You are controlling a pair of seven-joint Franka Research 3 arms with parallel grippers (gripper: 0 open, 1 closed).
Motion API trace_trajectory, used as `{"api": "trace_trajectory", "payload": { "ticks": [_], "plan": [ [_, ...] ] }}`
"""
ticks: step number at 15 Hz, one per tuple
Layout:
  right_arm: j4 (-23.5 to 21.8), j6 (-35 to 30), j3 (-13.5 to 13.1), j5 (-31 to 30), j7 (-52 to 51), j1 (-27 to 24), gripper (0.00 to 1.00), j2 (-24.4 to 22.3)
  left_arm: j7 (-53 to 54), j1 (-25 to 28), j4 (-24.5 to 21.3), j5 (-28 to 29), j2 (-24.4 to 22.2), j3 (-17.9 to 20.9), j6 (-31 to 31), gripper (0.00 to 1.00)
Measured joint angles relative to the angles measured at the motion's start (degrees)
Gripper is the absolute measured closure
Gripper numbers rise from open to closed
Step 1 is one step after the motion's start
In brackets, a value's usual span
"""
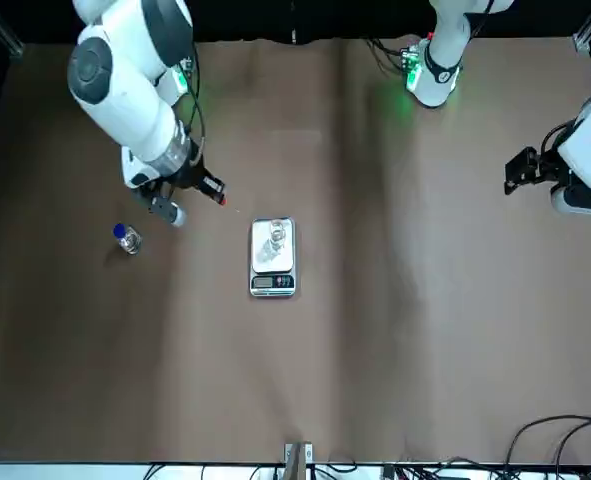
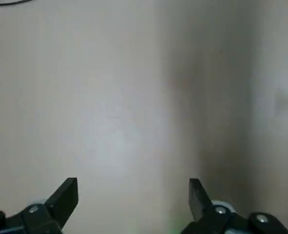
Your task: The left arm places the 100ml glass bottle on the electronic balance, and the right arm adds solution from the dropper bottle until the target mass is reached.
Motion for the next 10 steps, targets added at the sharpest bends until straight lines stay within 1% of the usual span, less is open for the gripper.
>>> {"api": "trace_trajectory", "payload": {
  "ticks": [4,6,10],
  "plan": [
    [0.0,3.8,0.0,0.0,3.4,2.2,0.84,1.6,0.0,0.0,-0.1,0.0,0.1,0.0,0.0,0.0],
    [0.0,5.0,0.0,0.0,4.5,3.8,0.84,2.7,0.0,0.0,-0.3,0.0,0.3,0.0,0.0,0.0],
    [0.0,6.6,0.0,0.0,6.0,4.9,0.84,3.6,0.0,0.0,-0.4,0.0,1.1,0.0,0.0,0.0]
  ]
}}
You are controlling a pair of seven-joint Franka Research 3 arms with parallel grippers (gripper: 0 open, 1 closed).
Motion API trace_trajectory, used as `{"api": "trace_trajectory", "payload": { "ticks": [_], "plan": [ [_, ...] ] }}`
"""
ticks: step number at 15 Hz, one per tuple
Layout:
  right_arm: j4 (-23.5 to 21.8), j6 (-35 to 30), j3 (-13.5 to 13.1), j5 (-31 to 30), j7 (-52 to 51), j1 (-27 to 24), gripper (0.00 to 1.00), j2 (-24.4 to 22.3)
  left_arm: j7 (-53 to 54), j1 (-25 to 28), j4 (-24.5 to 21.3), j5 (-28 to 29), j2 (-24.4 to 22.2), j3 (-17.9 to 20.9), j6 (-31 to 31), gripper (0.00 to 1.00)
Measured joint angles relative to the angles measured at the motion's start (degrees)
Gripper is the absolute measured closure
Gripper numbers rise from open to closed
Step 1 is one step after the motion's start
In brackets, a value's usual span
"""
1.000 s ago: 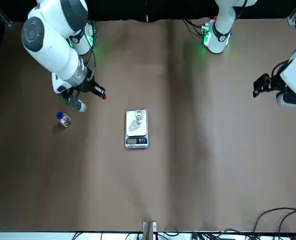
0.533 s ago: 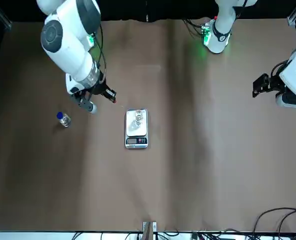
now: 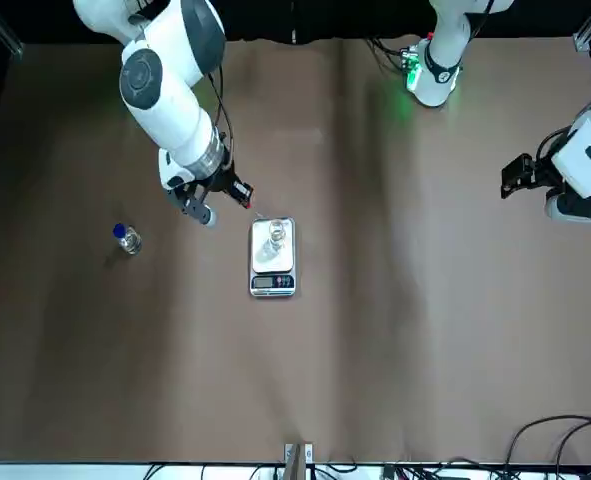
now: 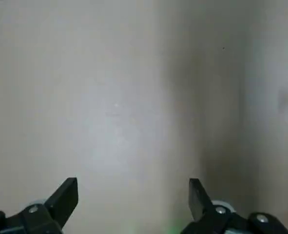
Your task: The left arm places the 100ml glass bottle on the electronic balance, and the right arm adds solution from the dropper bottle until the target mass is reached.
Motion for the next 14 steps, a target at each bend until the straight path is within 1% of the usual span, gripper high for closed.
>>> {"api": "trace_trajectory", "payload": {
  "ticks": [5,14],
  "plan": [
    [0.0,2.0,0.0,0.0,1.4,1.6,0.84,1.6,0.0,0.0,0.0,0.0,0.1,0.0,0.0,0.0],
    [0.0,3.1,-0.2,-0.2,1.4,1.7,0.84,3.7,0.0,-0.1,-0.1,0.0,0.2,-0.1,0.0,0.0]
  ]
}}
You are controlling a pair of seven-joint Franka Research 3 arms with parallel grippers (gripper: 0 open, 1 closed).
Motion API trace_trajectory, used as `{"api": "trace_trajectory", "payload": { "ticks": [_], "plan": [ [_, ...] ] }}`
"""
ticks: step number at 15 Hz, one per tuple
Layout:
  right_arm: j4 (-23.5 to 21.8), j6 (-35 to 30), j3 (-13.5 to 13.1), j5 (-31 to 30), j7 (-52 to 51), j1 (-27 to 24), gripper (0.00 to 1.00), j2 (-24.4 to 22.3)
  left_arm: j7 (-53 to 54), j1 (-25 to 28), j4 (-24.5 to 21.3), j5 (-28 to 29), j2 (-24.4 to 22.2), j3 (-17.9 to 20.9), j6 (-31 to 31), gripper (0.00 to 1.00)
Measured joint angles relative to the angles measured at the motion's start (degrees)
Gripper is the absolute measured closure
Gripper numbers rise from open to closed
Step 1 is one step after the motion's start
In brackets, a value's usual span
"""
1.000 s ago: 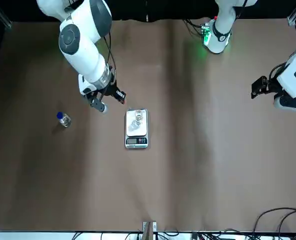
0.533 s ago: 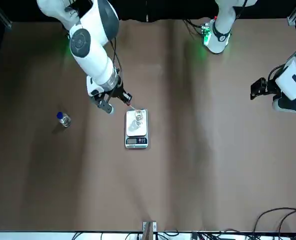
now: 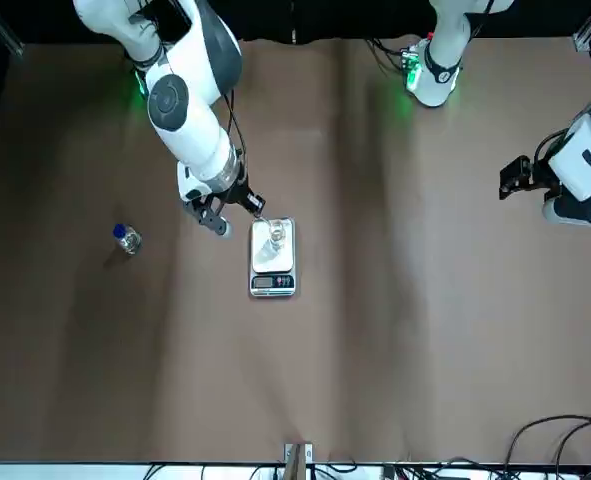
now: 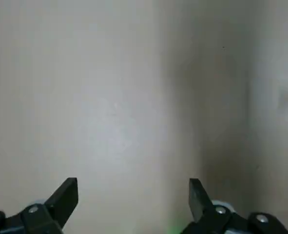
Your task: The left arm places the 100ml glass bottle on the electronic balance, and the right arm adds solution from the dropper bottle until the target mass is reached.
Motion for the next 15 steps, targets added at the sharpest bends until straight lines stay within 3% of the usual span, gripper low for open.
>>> {"api": "trace_trajectory", "payload": {
  "ticks": [15],
  "plan": [
    [0.0,1.7,0.0,-0.1,0.0,0.2,0.88,1.0,0.0,0.0,-0.1,0.0,0.0,0.0,0.0,0.0]
  ]
}}
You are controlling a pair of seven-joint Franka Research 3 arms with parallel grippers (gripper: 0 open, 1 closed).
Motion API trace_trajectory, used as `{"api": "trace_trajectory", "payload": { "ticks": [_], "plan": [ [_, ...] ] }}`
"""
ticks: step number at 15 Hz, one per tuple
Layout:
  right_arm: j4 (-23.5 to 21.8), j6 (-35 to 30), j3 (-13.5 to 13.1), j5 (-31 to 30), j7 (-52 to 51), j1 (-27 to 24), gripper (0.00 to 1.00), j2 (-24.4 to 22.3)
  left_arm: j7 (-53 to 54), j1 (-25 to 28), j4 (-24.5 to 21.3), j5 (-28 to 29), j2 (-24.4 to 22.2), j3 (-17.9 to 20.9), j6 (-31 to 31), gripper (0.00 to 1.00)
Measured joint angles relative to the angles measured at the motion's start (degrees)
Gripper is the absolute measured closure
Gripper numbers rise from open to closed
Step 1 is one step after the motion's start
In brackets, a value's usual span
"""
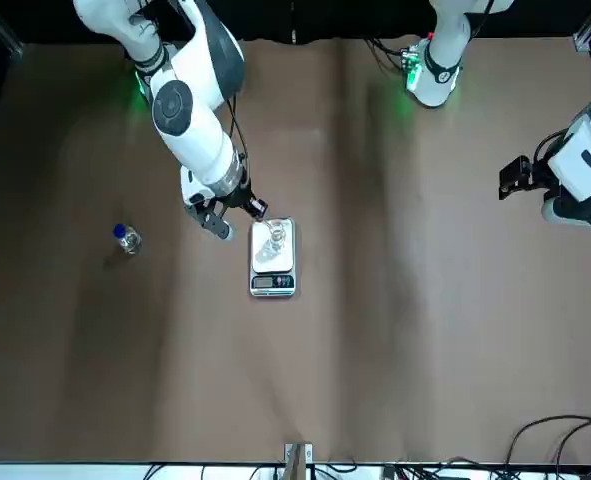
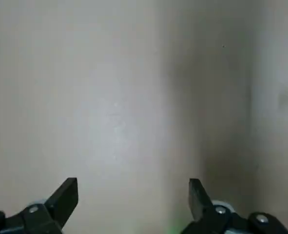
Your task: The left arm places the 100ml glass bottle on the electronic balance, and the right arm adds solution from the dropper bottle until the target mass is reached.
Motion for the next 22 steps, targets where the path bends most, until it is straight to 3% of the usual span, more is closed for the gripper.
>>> {"api": "trace_trajectory", "payload": {
  "ticks": [10,17,22],
  "plan": [
    [0.0,-0.1,0.0,0.0,0.0,0.1,0.93,0.0,0.0,0.0,0.0,0.0,0.0,0.0,0.0,0.0],
    [0.0,-0.2,-0.5,0.0,0.0,0.0,0.91,0.0,0.0,0.0,0.0,0.0,0.0,0.0,0.0,0.0],
    [0.9,-0.3,-1.2,-0.1,-0.4,-3.3,0.91,-0.2,0.0,-0.4,0.0,0.0,0.0,0.0,0.0,0.0]
  ]
}}
